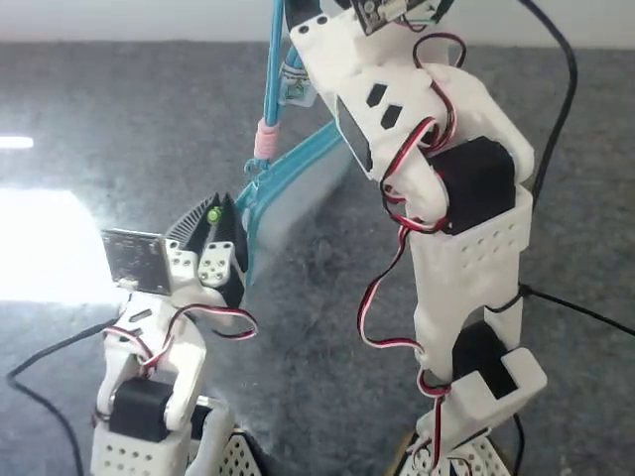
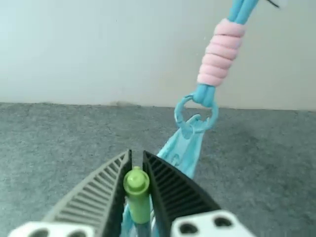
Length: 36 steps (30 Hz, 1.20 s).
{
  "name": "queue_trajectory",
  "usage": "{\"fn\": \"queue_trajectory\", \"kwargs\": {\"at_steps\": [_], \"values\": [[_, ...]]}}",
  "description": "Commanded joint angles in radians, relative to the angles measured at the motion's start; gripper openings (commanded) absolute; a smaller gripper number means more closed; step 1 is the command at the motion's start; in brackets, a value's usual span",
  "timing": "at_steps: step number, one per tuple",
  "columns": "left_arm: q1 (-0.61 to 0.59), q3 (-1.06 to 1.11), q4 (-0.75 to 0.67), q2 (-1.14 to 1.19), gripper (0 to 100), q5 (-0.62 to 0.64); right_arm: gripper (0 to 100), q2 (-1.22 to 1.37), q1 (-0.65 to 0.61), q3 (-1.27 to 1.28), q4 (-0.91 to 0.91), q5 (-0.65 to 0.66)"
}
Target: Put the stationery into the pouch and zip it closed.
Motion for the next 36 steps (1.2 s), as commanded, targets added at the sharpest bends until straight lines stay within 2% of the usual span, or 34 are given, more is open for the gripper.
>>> {"fn": "queue_trajectory", "kwargs": {"at_steps": [1,8,12,17,23,27,32,36], "values": [[0.058,0.031,0.098,-0.003,1,-0.074,0.6,-0.065,0.028,-0.054,0.005,-0.017],[0.003,-0.035,0.308,-0.005,1,-0.094,0.6,-0.065,0.033,-0.055,0.025,-0.014],[-0.078,-0.094,0.374,-0.005,1,-0.193,0.6,-0.065,0.035,-0.055,0.019,-0.014],[-0.095,-0.09,0.502,0.002,1,-0.414,0.6,-0.065,0.035,-0.055,0.008,-0.015],[-0.097,-0.054,0.497,0.006,1,-0.436,0.6,-0.087,0.033,-0.054,0.007,-0.018],[-0.1,-0.022,0.496,0.006,1,-0.494,0.6,-0.145,0.064,-0.054,0.004,-0.02],[-0.094,-0.03,0.43,0.006,1,-0.488,0.6,-0.202,0.07,-0.048,0.038,-0.049],[-0.092,-0.035,0.358,0.006,1,-0.433,0.6,-0.206,0.064,-0.048,0.082,-0.054]]}}
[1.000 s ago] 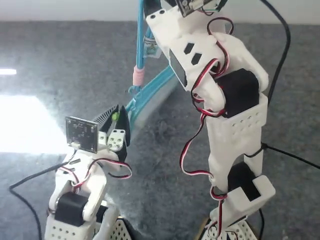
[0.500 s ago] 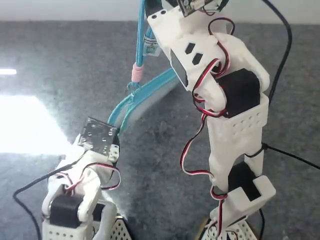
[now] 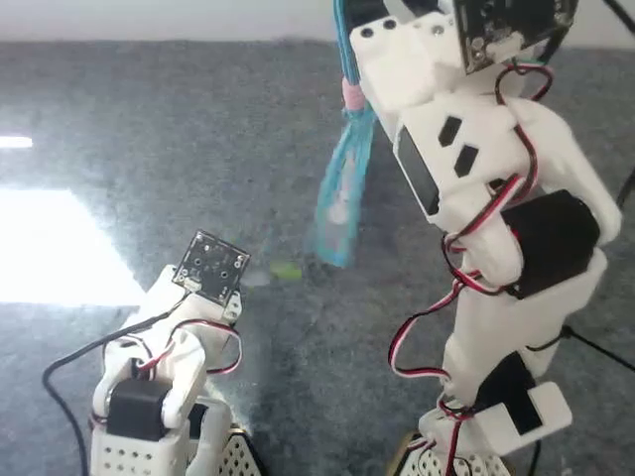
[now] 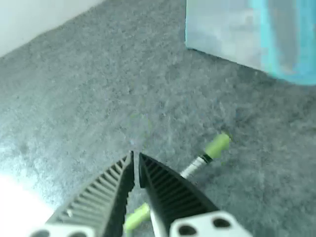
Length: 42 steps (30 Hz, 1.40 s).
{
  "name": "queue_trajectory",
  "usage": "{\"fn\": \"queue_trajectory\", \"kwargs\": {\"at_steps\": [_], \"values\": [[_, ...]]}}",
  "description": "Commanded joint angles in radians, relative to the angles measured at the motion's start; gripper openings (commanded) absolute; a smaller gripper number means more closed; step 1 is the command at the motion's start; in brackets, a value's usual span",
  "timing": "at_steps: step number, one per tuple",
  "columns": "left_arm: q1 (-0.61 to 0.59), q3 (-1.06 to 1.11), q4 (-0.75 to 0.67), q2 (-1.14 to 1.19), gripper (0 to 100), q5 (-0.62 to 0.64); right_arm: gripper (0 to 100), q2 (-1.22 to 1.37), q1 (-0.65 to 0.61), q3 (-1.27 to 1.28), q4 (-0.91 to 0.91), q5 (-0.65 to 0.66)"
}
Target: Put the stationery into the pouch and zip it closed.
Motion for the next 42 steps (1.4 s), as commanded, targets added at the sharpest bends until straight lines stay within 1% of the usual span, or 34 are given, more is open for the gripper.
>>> {"fn": "queue_trajectory", "kwargs": {"at_steps": [1,4,6,9,12,14,15,19,21,24,27,30,33,36,42], "values": [[-0.003,-0.021,-0.063,0.009,1,0.038,0.6,-0.047,-0.001,-0.044,0.021,-0.015],[-0.02,-0.059,-0.068,0.009,1,0.034,0.6,-0.051,0.004,-0.006,0.042,-0.009],[-0.061,-0.082,-0.038,0.012,4,0.002,0.6,-0.047,0.005,0.025,0.07,-0.008],[-0.078,-0.077,-0.014,0.066,14,-0.052,0.6,-0.031,-0.001,0.114,0.082,0.008],[-0.104,-0.088,-0.037,0.219,22,-0.086,0.6,0.004,0.001,0.198,0.085,0.014],[-0.106,-0.128,-0.044,0.354,22,-0.133,0.6,0.036,0.004,0.239,0.102,0.014],[-0.101,-0.157,-0.032,0.43,22,-0.176,0.6,0.054,0.001,0.255,0.107,0.026],[-0.078,-0.312,0.089,0.73,22,-0.353,0.7,0.162,-0.013,0.287,0.114,0.144],[-0.061,-0.386,0.153,0.861,22,-0.436,0.7,0.216,-0.015,0.282,0.128,0.169],[-0.028,-0.45,0.21,0.979,22,-0.479,0.7,0.248,-0.01,0.279,0.12,0.172],[0.011,-0.423,0.219,0.999,22,-0.545,0.7,0.248,0.004,0.279,0.101,0.175],[0.031,-0.361,0.196,0.999,22,-0.601,0.7,0.251,0.031,0.252,0.091,0.183],[0.032,-0.297,0.109,1.005,22,-0.601,0.7,0.248,0.053,0.227,0.09,0.195],[0.038,-0.242,0.055,1.008,22,-0.6,0.6,0.245,0.087,0.167,0.096,0.196],[0.083,-0.136,-0.072,1.007,22,-0.586,0.6,0.252,0.183,0.04,0.163,0.242]]}}
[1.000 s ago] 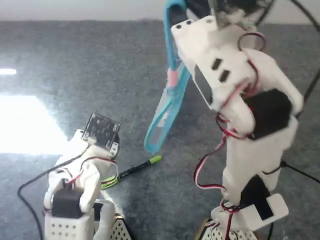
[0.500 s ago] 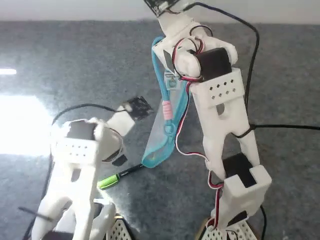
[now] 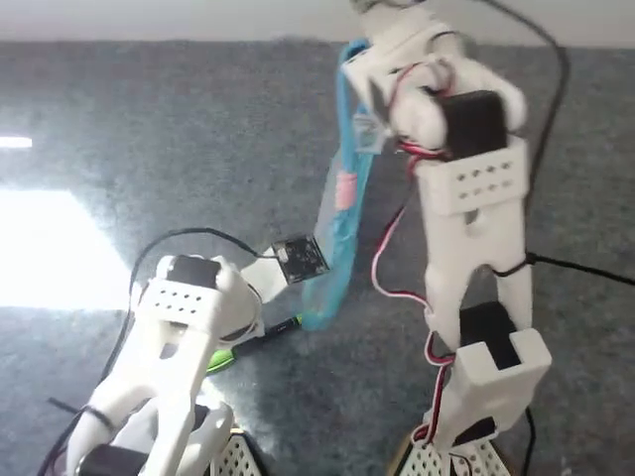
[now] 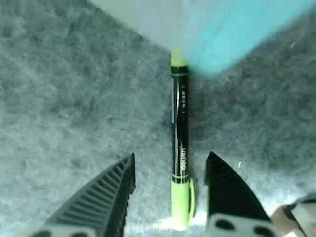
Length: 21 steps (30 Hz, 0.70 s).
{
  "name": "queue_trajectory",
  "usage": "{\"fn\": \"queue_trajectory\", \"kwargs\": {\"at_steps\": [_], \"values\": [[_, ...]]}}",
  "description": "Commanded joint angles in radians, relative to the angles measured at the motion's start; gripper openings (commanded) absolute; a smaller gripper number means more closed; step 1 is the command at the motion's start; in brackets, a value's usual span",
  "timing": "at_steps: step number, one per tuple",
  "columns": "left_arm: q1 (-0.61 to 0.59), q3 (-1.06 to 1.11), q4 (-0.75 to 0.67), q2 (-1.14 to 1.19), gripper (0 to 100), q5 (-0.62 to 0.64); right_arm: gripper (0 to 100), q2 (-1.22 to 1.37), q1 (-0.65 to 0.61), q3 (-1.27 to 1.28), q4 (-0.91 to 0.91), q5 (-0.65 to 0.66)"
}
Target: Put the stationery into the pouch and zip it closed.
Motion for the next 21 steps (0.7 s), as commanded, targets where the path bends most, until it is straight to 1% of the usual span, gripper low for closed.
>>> {"fn": "queue_trajectory", "kwargs": {"at_steps": [1,3,5,7,10,14,18,21], "values": [[0.023,0.022,-0.089,0.002,22,0.032,0.6,-0.016,0.048,-0.089,0.028,0.026],[0.026,0.033,-0.137,0.003,22,0.086,0.6,-0.021,0.053,-0.098,0.038,0.026],[0.028,0.05,-0.192,0.003,22,0.114,0.6,-0.019,0.053,-0.098,0.048,0.028],[0.028,0.065,-0.241,0.003,22,0.118,0.6,-0.012,0.051,-0.092,0.067,0.028],[0.037,0.077,-0.273,0.003,22,0.118,0.7,0.008,0.051,-0.077,0.085,0.023],[0.11,0.079,-0.275,0.003,22,0.127,0.7,0.051,0.048,-0.077,0.087,0.021],[0.203,0.073,-0.305,0.003,22,0.232,0.7,0.084,0.048,-0.077,0.093,0.02],[0.226,0.074,-0.336,0.005,22,0.255,0.7,0.09,0.045,-0.077,0.102,0.02]]}}
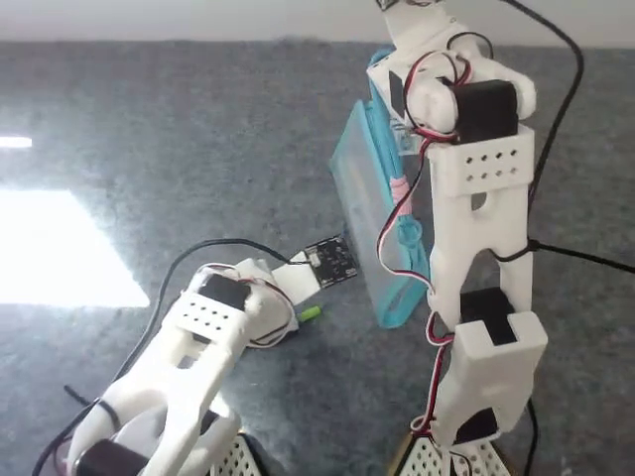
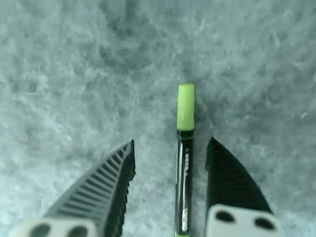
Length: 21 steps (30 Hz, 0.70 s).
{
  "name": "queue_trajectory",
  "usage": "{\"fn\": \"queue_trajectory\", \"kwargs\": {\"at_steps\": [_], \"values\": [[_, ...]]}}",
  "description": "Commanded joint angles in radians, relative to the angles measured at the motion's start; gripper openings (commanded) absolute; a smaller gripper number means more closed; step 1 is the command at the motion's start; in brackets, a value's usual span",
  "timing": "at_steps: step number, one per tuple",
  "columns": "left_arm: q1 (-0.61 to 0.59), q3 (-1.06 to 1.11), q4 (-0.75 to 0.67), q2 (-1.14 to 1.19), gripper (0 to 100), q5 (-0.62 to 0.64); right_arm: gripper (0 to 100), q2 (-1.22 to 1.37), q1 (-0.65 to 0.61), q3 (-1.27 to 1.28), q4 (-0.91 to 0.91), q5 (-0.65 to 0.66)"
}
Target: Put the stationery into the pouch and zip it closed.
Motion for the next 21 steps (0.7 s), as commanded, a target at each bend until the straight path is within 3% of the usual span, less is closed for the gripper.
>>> {"fn": "queue_trajectory", "kwargs": {"at_steps": [1,8,13,17,21], "values": [[0.028,-0.01,-0.035,0.005,22,0.035,0.7,-0.019,0.004,-0.028,0.004,0.003],[0.023,-0.007,-0.037,0.028,22,0.037,0.7,-0.024,-0.015,-0.032,0.016,0.003],[0.02,-0.022,-0.092,0.169,22,0.04,0.7,-0.024,-0.012,-0.032,0.016,0.003],[-0.014,-0.134,-0.055,0.275,22,0.095,0.7,-0.024,-0.013,-0.032,0.016,0.003],[-0.058,-0.216,-0.025,0.384,14,0.097,0.7,-0.024,-0.015,-0.032,0.018,0.003]]}}
